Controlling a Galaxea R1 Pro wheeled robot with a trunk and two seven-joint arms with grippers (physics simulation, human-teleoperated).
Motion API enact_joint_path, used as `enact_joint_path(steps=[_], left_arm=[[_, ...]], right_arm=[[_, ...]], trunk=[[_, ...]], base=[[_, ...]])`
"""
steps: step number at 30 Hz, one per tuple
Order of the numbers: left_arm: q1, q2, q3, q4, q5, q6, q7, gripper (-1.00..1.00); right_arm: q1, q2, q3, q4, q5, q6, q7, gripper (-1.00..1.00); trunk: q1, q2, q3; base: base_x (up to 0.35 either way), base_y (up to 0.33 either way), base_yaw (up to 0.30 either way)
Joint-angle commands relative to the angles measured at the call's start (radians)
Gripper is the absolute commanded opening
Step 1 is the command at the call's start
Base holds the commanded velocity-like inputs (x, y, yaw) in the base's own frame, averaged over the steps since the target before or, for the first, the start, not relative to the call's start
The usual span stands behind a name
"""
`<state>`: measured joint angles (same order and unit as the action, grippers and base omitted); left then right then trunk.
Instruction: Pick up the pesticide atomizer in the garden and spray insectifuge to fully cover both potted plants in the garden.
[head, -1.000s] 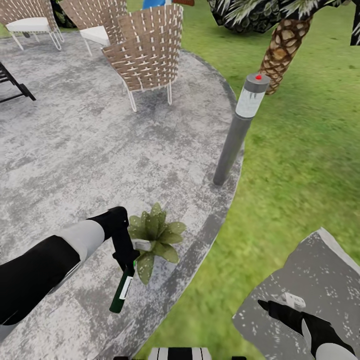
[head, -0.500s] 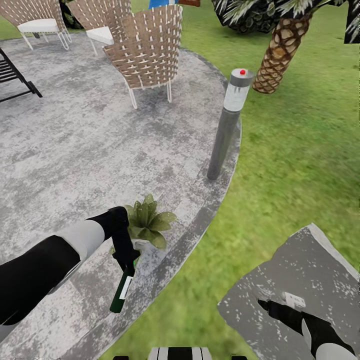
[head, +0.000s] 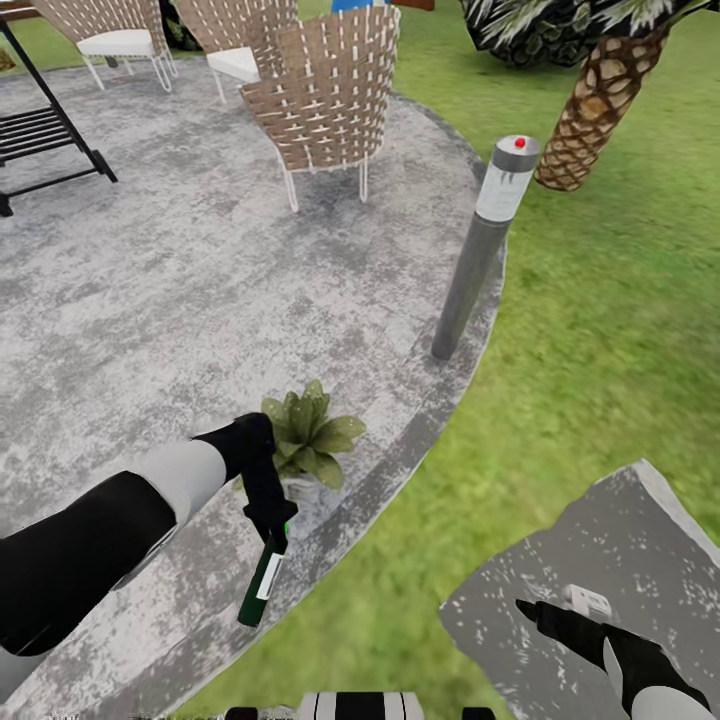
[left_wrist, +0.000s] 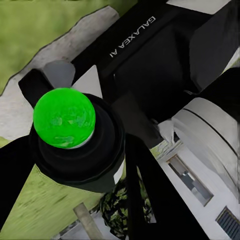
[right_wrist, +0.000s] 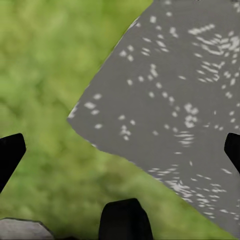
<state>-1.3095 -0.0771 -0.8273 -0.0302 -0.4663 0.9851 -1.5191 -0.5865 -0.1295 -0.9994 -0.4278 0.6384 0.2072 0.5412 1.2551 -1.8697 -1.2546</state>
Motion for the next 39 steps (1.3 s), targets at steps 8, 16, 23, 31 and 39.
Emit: enact_joint_path(steps=[8, 16, 23, 31, 39], left_arm=[[-0.001, -0.021, 0.0, -0.007, -0.011, 0.01, -0.009, -1.0], [-0.01, -0.026, 0.0, -0.023, -0.011, 0.011, -0.009, -1.0], [-0.039, -0.022, -0.001, -0.022, -0.012, 0.011, -0.009, -1.0], [-0.055, -0.021, -0.002, -0.021, -0.014, 0.011, -0.009, -1.0], [-0.06, -0.011, -0.005, -0.019, -0.014, 0.01, -0.007, -1.0]], right_arm=[[-0.001, 0.001, -0.008, -0.002, 0.006, 0.004, 0.008, 1.0], [-0.001, 0.001, -0.008, -0.002, 0.006, 0.004, 0.009, 1.0], [-0.001, 0.001, -0.008, -0.002, 0.005, 0.004, 0.009, 1.0], [-0.001, 0.001, -0.008, -0.002, 0.005, 0.004, 0.009, 1.0], [-0.001, 0.001, -0.008, -0.002, 0.006, 0.004, 0.008, 1.0]], trunk=[[0.0, 0.0, -0.004], [0.0, 0.0, 0.005], [0.0, 0.0, 0.015], [0.0, 0.0, 0.027], [0.0, 0.0, 0.036]], base=[[0.078, -0.285, 0.098], [0.079, -0.251, 0.002], [0.006, -0.017, 0.0], [0.0, 0.0, 0.0], [0.0, 0.0, 0.0]])
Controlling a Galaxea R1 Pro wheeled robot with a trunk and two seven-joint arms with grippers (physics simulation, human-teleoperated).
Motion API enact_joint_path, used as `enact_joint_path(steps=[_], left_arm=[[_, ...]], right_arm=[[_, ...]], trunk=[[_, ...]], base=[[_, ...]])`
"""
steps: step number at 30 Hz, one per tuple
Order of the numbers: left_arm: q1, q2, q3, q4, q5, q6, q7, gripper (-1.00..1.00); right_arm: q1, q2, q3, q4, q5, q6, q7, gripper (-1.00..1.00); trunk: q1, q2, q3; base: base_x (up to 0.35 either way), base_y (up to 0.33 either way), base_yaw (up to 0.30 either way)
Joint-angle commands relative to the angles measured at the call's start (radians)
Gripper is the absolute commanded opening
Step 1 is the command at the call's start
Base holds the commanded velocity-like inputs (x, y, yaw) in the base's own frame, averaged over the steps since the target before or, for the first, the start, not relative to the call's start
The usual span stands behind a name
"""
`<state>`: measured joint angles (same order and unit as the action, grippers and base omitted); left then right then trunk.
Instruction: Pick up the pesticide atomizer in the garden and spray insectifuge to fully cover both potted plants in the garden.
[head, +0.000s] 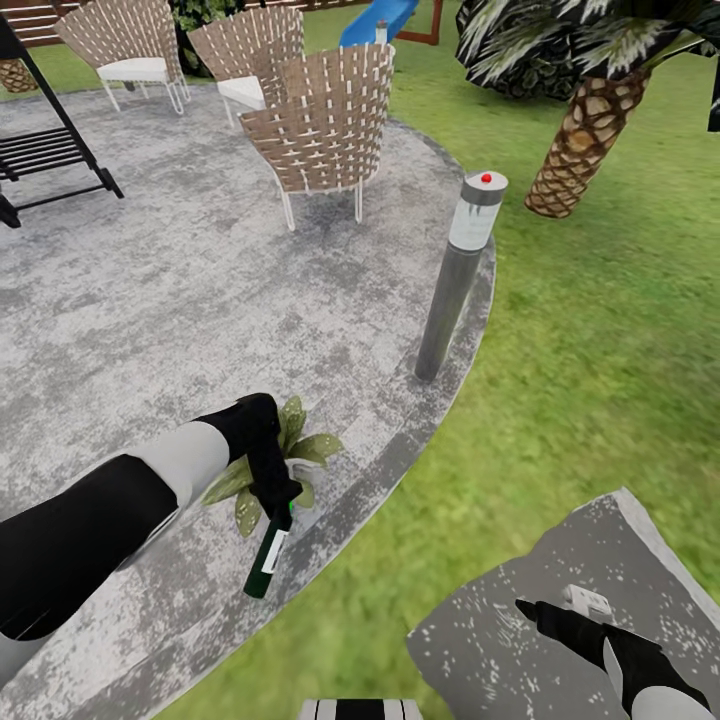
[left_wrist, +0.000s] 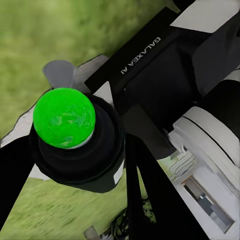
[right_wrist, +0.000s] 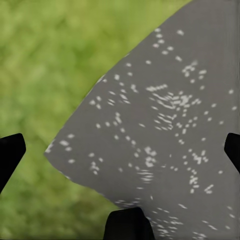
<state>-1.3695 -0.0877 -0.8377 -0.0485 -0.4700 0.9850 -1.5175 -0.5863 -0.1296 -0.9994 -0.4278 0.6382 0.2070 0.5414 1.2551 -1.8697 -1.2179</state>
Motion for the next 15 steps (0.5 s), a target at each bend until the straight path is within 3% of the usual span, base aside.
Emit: enact_joint_path(steps=[1, 15], left_arm=[[0.0, 0.002, 0.005, -0.001, -0.011, 0.011, -0.009, -1.0], [0.0, 0.006, 0.003, 0.002, -0.013, 0.011, -0.009, -1.0]], right_arm=[[-0.001, 0.001, -0.008, -0.002, 0.006, 0.005, 0.008, 1.0], [-0.001, 0.001, -0.007, -0.003, 0.006, 0.005, 0.01, 1.0]], trunk=[[0.0, 0.0, 0.0], [0.0, 0.0, 0.0]], base=[[0.0, 0.0, 0.0], [-0.017, -0.001, 0.0]])
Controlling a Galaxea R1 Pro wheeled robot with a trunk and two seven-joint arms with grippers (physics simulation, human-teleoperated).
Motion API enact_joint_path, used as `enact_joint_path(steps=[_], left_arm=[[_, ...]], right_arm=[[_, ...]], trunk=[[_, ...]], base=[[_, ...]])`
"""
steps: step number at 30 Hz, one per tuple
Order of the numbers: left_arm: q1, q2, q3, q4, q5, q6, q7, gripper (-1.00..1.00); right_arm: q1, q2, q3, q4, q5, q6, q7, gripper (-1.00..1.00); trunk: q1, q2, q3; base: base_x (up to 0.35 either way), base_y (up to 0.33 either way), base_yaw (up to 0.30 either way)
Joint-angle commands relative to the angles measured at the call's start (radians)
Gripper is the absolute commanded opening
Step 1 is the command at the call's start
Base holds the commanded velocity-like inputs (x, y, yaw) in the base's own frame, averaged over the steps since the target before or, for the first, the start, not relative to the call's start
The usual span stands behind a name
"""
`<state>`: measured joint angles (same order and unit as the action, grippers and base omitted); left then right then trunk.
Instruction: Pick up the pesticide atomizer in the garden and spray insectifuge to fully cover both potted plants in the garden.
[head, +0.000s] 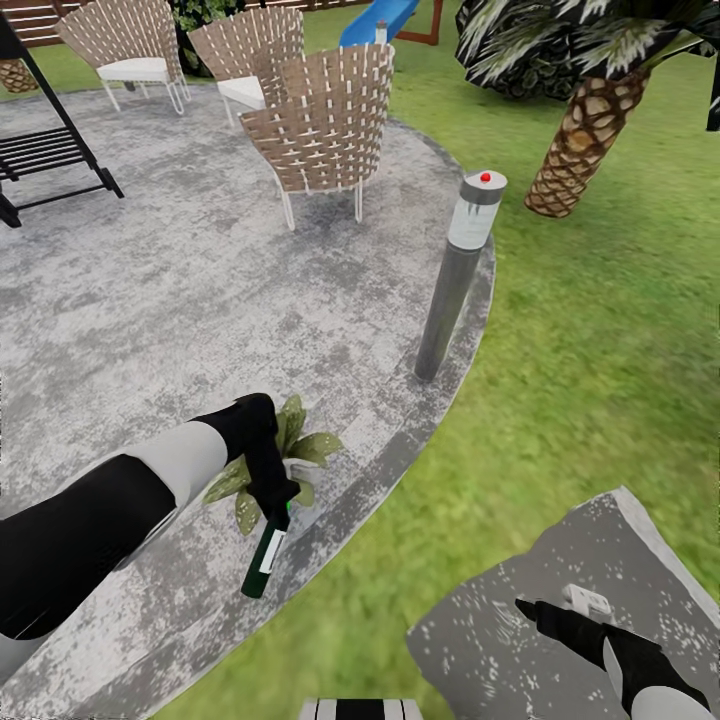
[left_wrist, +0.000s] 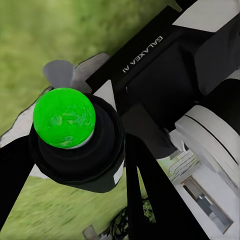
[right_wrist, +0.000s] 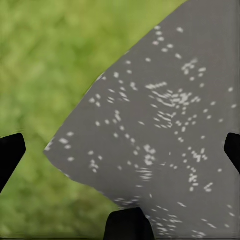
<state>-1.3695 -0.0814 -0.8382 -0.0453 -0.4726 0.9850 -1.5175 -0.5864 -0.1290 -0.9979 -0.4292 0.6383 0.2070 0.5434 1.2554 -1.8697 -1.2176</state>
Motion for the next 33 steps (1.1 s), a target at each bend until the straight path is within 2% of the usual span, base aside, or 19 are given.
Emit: enact_joint_path(steps=[1, 11, 16, 27, 33], left_arm=[[0.0, -0.001, 0.004, -0.001, -0.01, 0.011, -0.009, -1.0], [0.0, -0.003, 0.005, -0.005, -0.012, 0.008, -0.011, -1.0], [0.0, -0.004, 0.005, -0.005, -0.011, 0.006, -0.034, -1.0], [0.0, -0.003, 0.001, -0.005, -0.01, 0.004, -0.036, -1.0], [0.001, -0.008, 0.006, -0.025, -0.008, 0.003, -0.032, -1.0]], right_arm=[[-0.001, 0.001, -0.008, -0.002, 0.006, 0.005, 0.008, 1.0], [-0.001, 0.006, -0.009, -0.002, 0.006, -0.008, 0.009, 1.0], [-0.001, 0.009, -0.01, -0.009, 0.005, -0.01, 0.011, 1.0], [-0.001, 0.001, -0.014, -0.016, -0.002, -0.009, 0.013, 1.0], [-0.001, 0.0, -0.016, -0.017, -0.003, -0.009, 0.013, 1.0]], trunk=[[0.0, 0.0, -0.001], [0.0, 0.0, -0.001], [0.0, 0.0, -0.001], [0.0, 0.0, 0.0], [0.0, 0.0, 0.008]], base=[[-0.216, -0.042, 0.0], [-0.314, -0.082, 0.0], [-0.326, -0.087, 0.0], [-0.331, -0.041, 0.0], [-0.336, 0.0, 0.0]])
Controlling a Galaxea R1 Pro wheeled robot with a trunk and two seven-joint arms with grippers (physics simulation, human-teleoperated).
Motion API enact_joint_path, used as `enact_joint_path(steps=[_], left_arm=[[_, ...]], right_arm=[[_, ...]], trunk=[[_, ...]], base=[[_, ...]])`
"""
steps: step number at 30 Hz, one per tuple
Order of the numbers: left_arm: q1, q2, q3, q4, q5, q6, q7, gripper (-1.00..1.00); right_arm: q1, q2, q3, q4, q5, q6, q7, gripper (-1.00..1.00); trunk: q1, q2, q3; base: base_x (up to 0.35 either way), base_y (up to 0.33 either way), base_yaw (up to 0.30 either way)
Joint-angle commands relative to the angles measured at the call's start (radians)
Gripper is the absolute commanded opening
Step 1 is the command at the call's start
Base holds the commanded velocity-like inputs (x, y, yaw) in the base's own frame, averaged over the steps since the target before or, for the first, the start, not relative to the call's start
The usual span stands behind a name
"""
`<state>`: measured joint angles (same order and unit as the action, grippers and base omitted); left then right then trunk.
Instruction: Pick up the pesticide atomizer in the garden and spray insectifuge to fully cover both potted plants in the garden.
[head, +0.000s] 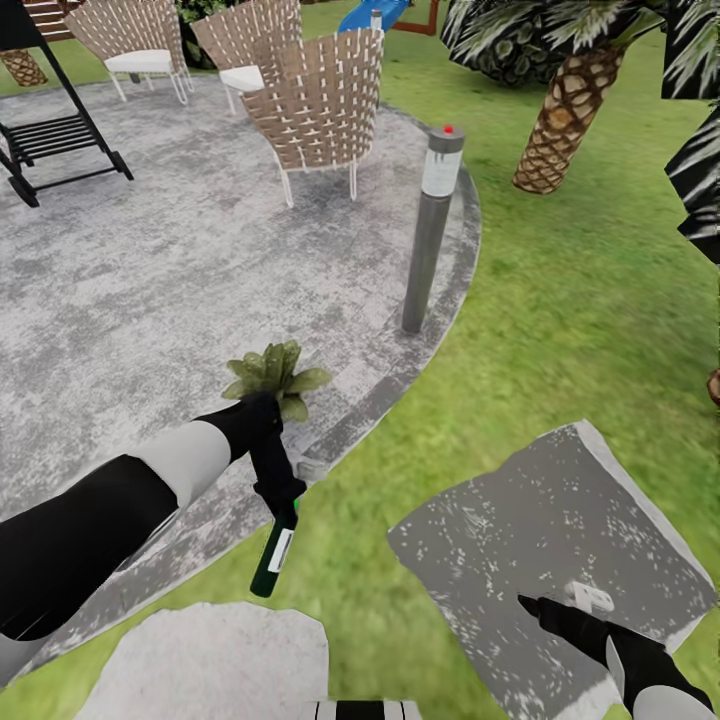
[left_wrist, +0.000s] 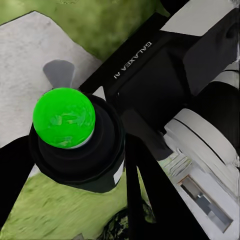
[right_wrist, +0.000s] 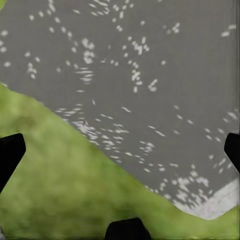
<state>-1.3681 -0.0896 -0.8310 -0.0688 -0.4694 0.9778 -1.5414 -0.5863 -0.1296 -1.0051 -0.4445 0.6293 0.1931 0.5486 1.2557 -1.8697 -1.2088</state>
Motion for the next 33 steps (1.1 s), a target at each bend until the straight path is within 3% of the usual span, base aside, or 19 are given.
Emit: enact_joint_path(steps=[1, 10, 16, 19, 20, 22, 24, 25, 27, 30, 33], left_arm=[[0.0, 0.0, 0.0, -0.021, -0.011, 0.011, -0.009, -1.0], [0.001, -0.009, 0.002, -0.281, -0.006, 0.013, -0.009, -1.0], [0.016, -0.006, 0.011, -0.305, -0.005, 0.006, -0.004, -1.0], [0.099, -0.006, 0.014, -0.315, -0.004, -0.008, 0.031, -1.0], [0.137, -0.006, 0.056, -0.349, -0.001, -0.031, 0.12, -1.0], [0.19, -0.006, 0.147, -0.374, 0.014, -0.077, 0.234, -1.0], [0.256, -0.008, 0.283, -0.386, 0.052, -0.189, 0.374, -1.0], [0.279, -0.008, 0.311, -0.388, 0.067, -0.231, 0.405, -1.0], [0.336, -0.008, 0.349, -0.39, 0.121, -0.337, 0.449, -1.0], [0.375, -0.006, 0.364, -0.388, 0.201, -0.427, 0.463, -1.0], [0.442, -0.006, 0.367, -0.388, 0.228, -0.481, 0.467, -1.0]], right_arm=[[-0.001, 0.0, -0.009, -0.002, 0.006, 0.005, 0.008, 1.0], [-0.001, 0.0, -0.009, -0.002, 0.006, 0.005, 0.007, 1.0], [-0.001, 0.001, -0.009, -0.002, 0.006, 0.005, 0.007, 1.0], [-0.001, 0.001, -0.009, -0.002, 0.006, 0.005, 0.007, 1.0], [-0.001, 0.001, -0.009, -0.002, 0.006, 0.005, 0.007, 1.0], [-0.001, 0.001, -0.009, -0.002, 0.006, 0.005, 0.007, 1.0], [-0.001, 0.001, -0.009, -0.002, 0.006, 0.005, 0.006, 1.0], [-0.001, 0.001, -0.009, -0.002, 0.006, 0.005, 0.006, 1.0], [-0.001, 0.0, -0.009, -0.002, 0.006, 0.005, 0.005, 1.0], [-0.001, 0.0, -0.01, -0.002, 0.006, 0.005, 0.005, 1.0], [-0.001, 0.001, -0.009, -0.002, 0.006, 0.005, 0.005, 1.0]], trunk=[[-0.001, 0.0, 0.001], [-0.001, 0.0, 0.015], [-0.001, 0.0, 0.025], [-0.001, 0.0, 0.029], [-0.001, 0.0, 0.031], [-0.001, 0.0, 0.034], [-0.001, 0.0, 0.037], [-0.001, 0.0, 0.039], [-0.001, 0.0, 0.042], [-0.001, 0.0, 0.047], [-0.001, 0.0, 0.052]], base=[[-0.331, 0.0, 0.0], [-0.235, 0.0, 0.0], [-0.049, 0.0, 0.0], [-0.002, 0.0, 0.0], [0.0, 0.0, 0.0], [0.0, 0.0, 0.0], [0.0, 0.0, 0.0], [0.0, 0.0, 0.0], [0.0, 0.0, 0.0], [0.0, 0.0, 0.0], [0.0, 0.0, 0.0]])
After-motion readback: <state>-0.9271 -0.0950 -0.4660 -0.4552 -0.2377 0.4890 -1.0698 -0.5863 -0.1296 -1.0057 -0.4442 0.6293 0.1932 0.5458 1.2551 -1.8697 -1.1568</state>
